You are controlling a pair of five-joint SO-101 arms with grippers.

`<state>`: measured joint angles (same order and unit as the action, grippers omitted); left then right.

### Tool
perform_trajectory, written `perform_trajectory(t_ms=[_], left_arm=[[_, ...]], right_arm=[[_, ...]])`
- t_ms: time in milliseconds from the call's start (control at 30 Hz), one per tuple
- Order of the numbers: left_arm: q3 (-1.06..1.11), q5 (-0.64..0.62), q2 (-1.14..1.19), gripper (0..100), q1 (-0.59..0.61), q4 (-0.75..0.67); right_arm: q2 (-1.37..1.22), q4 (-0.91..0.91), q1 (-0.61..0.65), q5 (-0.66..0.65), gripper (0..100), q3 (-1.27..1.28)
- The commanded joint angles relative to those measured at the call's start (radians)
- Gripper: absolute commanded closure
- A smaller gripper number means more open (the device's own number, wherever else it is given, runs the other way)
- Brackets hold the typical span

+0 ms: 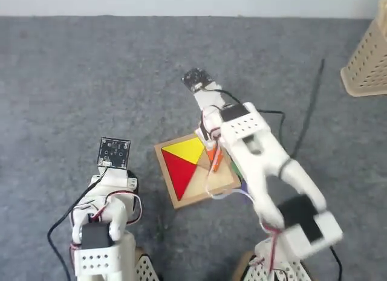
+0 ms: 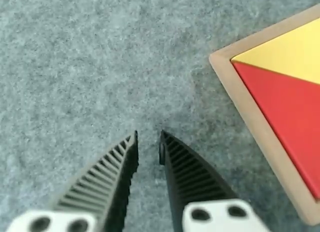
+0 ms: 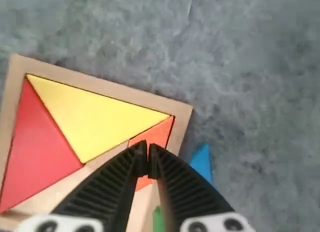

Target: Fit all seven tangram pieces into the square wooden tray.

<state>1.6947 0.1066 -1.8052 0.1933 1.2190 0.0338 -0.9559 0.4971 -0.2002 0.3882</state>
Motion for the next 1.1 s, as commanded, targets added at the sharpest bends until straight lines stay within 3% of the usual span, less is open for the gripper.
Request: perform_trajectory(t_ms=[0,300,700,1067], left_arm=[[-0.008,-0.009,-0.023,93,-0.003,0.003],[-0.008,-0.009,-0.023,93,-0.003,0.003],[-0.008,-0.009,-0.023,93,-0.003,0.003],[-0.008,-0.009,-0.023,93,-0.003,0.003]], right_arm=[[0.213,-0.022,-0.039,0.012,96.9,0.08],[0.222,-0.076,-0.168,-0.11,86.5,0.264],[0.214,0.065,-0.147,-0.167,86.4,0.43],[0.027,0.068,-0.286,-0.175,86.4,0.339]])
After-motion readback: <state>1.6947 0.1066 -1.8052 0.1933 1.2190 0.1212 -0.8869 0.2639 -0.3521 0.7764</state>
